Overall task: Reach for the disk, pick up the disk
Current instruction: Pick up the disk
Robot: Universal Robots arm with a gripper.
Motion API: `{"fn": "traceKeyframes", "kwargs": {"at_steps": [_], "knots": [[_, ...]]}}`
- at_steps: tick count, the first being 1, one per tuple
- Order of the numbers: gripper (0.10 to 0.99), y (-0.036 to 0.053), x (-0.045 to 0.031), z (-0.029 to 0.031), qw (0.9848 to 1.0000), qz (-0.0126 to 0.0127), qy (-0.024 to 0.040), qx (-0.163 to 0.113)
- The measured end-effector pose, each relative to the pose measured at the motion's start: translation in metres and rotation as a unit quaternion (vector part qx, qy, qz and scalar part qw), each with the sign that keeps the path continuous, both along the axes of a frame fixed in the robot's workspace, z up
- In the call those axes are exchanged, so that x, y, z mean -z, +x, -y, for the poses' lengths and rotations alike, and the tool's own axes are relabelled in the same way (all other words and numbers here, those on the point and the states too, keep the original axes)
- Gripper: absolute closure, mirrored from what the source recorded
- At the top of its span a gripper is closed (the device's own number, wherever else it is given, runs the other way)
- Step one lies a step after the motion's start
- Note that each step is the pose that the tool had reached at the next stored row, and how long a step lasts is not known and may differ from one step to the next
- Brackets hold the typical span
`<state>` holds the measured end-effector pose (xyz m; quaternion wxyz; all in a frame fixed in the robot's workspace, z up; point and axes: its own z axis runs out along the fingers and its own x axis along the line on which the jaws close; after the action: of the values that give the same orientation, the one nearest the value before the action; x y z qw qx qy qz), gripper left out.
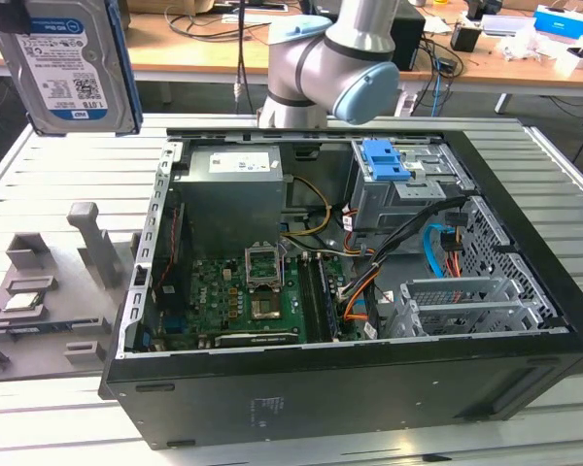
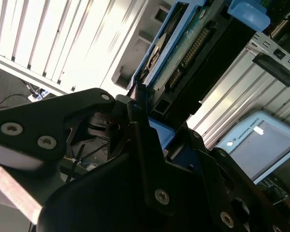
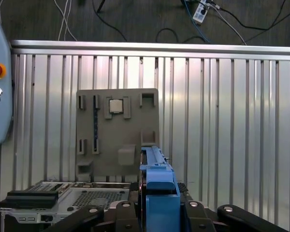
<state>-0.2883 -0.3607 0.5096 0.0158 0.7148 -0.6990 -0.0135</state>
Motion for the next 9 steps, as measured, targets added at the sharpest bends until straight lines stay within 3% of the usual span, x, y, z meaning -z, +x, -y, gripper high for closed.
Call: {"fn": "traceKeyframes", "kwargs": {"at_steps": [9], "knots": [[0.718, 0.0316, 0.0, -0.0007, 1.0, -0.0005, 0.0, 0.0]]}}
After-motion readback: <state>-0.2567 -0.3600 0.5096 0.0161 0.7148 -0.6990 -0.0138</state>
